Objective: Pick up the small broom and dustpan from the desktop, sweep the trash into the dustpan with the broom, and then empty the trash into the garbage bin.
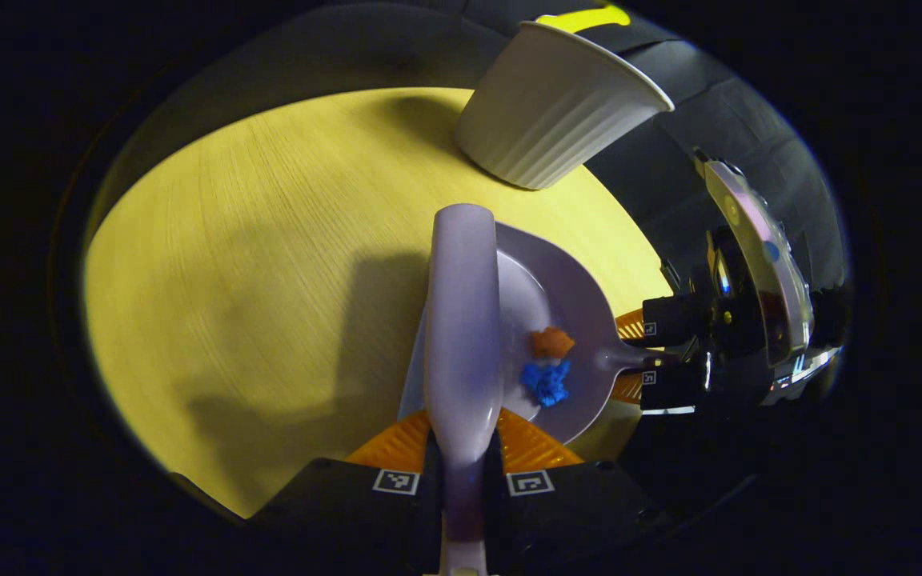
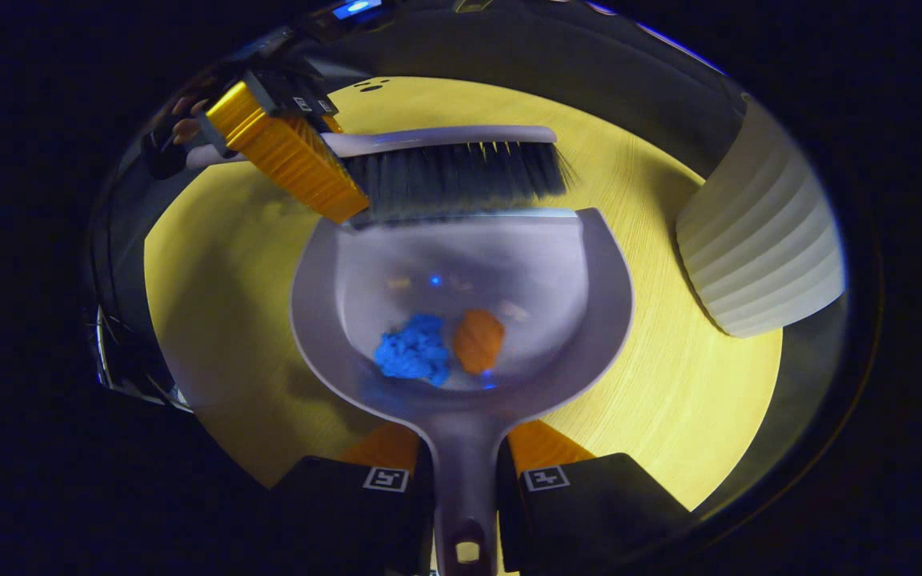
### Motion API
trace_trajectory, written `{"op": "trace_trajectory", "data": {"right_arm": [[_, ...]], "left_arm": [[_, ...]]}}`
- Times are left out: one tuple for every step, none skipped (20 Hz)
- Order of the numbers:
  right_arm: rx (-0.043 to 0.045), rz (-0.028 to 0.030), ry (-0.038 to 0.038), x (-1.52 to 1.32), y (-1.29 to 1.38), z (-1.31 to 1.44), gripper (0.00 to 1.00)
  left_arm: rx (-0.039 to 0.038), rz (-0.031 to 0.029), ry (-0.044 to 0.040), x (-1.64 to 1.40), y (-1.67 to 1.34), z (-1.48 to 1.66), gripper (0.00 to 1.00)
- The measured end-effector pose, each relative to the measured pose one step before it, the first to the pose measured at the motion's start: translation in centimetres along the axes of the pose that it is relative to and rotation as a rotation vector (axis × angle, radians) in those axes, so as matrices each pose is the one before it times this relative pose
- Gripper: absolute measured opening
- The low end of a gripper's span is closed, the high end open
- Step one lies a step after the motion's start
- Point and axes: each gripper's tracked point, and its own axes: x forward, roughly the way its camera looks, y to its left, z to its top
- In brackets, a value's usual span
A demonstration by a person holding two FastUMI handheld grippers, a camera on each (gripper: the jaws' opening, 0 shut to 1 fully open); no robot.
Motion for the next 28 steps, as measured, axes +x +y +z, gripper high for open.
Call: {"op": "trace_trajectory", "data": {"right_arm": [[0.00058,-0.00350,-0.00256,-0.052,-0.167,-0.085,0.37],[0.00305,-0.00110,-0.00434,-0.140,0.121,0.091,0.33],[0.00189,-0.00128,-0.00735,0.079,0.008,0.035,0.37],[0.00039,-0.00574,-0.00899,-0.121,-0.009,0.162,0.37],[0.00449,-0.00654,-0.00775,0.036,0.011,-0.039,0.37],[0.01117,-0.00299,-0.00711,-0.079,0.066,0.130,0.37],[0.01438,0.00003,-0.00703,-0.024,0.247,0.110,0.37],[0.01491,-0.00188,-0.00601,-0.113,0.183,0.117,0.37],[0.00860,-0.00598,-0.00598,-0.242,-0.064,0.142,0.37],[0.00221,-0.00774,-0.00798,-0.232,-0.127,0.229,0.37],[0.00121,-0.00764,-0.00742,-0.021,0.003,0.086,0.41],[0.00580,-0.00755,-0.00813,-0.321,-0.040,0.302,0.37],[0.01072,-0.00639,-0.00937,-0.355,0.135,0.273,0.37],[0.00917,-0.00482,-0.00866,-0.415,0.086,0.337,0.37],[0.00319,-0.00533,-0.01222,-0.316,0.045,0.150,0.37],[-0.00143,-0.00565,-0.01227,-0.361,-0.029,0.241,0.37],[0.00239,-0.00253,-0.01085,-0.259,0.075,0.271,0.37],[0.00642,-0.00052,-0.00991,-0.421,0.158,0.442,0.37],[0.00562,0.00035,-0.00930,-0.509,-0.027,0.172,0.37],[0.00021,-0.00304,-0.00747,-0.381,-0.146,0.244,0.37],[-0.00647,-0.00225,-0.00590,-0.470,-0.128,0.205,0.37],[-0.00719,-0.00102,-0.00749,-0.610,-0.103,0.282,0.37],[-0.00200,0.00261,-0.00651,-0.270,0.046,0.406,0.37],[0.00683,0.00056,-0.00598,-0.110,-0.015,0.275,0.37],[0.00841,0.00082,-0.00806,-0.089,0.066,0.144,0.37],[0.00774,-0.00024,-0.00950,-0.225,-0.050,0.307,0.37],[0.01271,0.00400,-0.00859,-0.224,-0.067,0.191,0.37],[0.01588,0.00509,-0.00561,-0.457,-0.095,0.368,0.37]], "left_arm": [[-0.00043,0.01882,-0.01385,-0.264,-0.401,-0.303,0.25],[-0.00816,0.01260,-0.01921,-0.481,-0.541,-0.174,0.25],[-0.01079,0.01472,-0.02503,-0.722,-0.116,-0.128,0.25],[-0.01326,0.01903,-0.02894,-0.755,-0.218,-0.230,0.25],[-0.01700,0.02612,-0.03206,-1.122,-0.299,-0.344,0.25],[-0.02168,0.02821,-0.03495,-0.723,0.057,-0.370,0.25],[-0.02241,0.03087,-0.03402,-0.796,0.376,-0.704,0.25],[-0.01987,0.03358,-0.03573,-1.021,0.371,-0.523,0.25],[-0.01602,0.03732,-0.03020,-1.208,0.612,-0.536,0.25],[-0.01318,0.03866,-0.02342,-1.045,0.457,-0.556,0.25],[-0.01467,0.03013,-0.01539,-0.764,-0.006,-0.545,0.25],[-0.02002,0.02045,-0.01311,-0.728,-0.047,-0.616,0.25],[-0.02266,0.01517,-0.01379,-0.398,0.069,-0.455,0.24],[-0.02366,0.01327,-0.01188,-0.640,0.104,-0.543,0.25],[-0.02277,0.01371,-0.01212,-1.166,0.319,-0.942,0.25],[-0.02098,0.02126,-0.01810,-0.987,0.351,-0.954,0.25],[-0.02233,0.01718,-0.02206,-1.571,0.441,-1.509,0.25],[-0.03035,0.01030,-0.01194,-1.136,-0.015,-1.381,0.26],[-0.03922,0.00221,-0.00355,-1.027,0.216,-1.426,0.26],[-0.03613,-0.00700,-0.00461,-0.836,-0.218,-1.018,0.25],[-0.02743,-0.00821,-0.00294,-0.784,-0.374,-0.892,0.25],[-0.01449,-0.00107,-0.00360,-0.581,-0.322,-0.692,0.25],[-0.00325,0.00318,-0.00421,-0.434,-0.018,-0.722,0.25],[0.00378,0.00587,-0.00458,-0.526,-0.024,-0.529,0.25],[0.00370,0.00891,-0.00220,-0.588,0.168,-0.483,0.25],[0.00036,0.00874,-0.00462,-0.406,0.095,-0.190,0.25],[-0.00301,0.00592,-0.00381,-0.446,0.183,-0.212,0.25],[-0.00433,0.00802,-0.00296,-0.385,0.151,-0.130,0.25]]}}
